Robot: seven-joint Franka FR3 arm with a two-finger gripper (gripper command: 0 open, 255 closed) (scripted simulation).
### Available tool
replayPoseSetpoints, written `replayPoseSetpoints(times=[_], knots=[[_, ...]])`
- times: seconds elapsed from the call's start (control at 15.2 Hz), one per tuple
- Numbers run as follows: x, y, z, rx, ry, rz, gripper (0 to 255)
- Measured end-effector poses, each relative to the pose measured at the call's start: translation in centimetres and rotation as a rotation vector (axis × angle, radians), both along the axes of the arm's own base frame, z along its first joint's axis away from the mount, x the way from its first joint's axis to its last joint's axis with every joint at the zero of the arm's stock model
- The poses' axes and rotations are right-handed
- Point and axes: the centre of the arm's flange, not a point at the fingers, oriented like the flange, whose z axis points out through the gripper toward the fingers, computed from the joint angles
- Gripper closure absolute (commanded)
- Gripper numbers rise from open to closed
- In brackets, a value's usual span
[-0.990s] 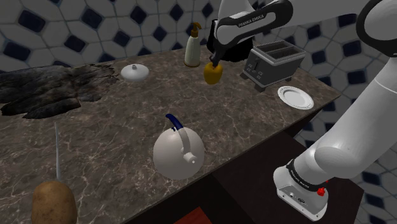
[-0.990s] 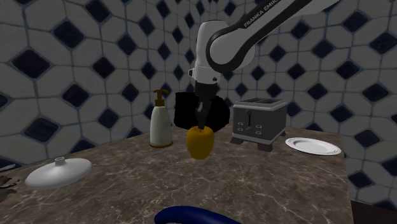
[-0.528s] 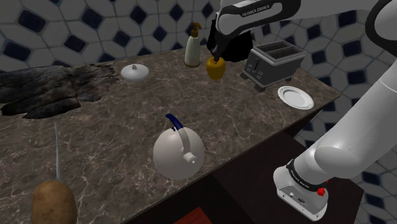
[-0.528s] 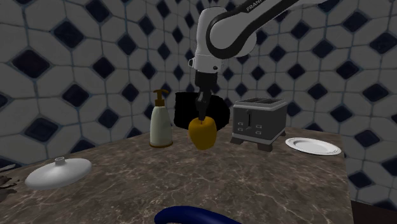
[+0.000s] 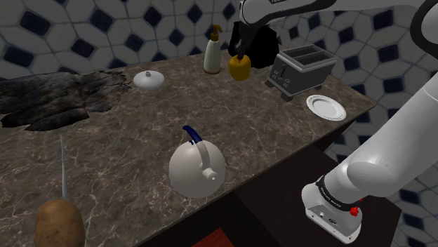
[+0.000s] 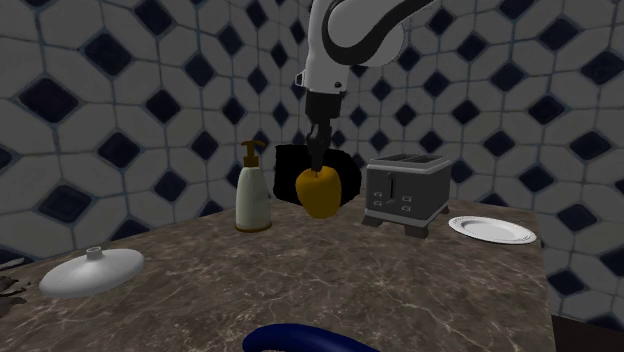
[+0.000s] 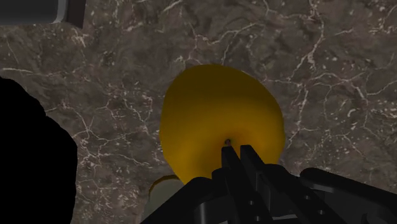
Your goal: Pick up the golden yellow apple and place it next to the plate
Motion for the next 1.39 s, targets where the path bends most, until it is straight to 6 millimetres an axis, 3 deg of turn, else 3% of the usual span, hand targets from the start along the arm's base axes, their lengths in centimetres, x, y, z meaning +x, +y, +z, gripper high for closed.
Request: replayPoseSetpoints(times=[1.39], knots=[[0.0,-0.1,11.0,0.000,0.000,0.000,255]])
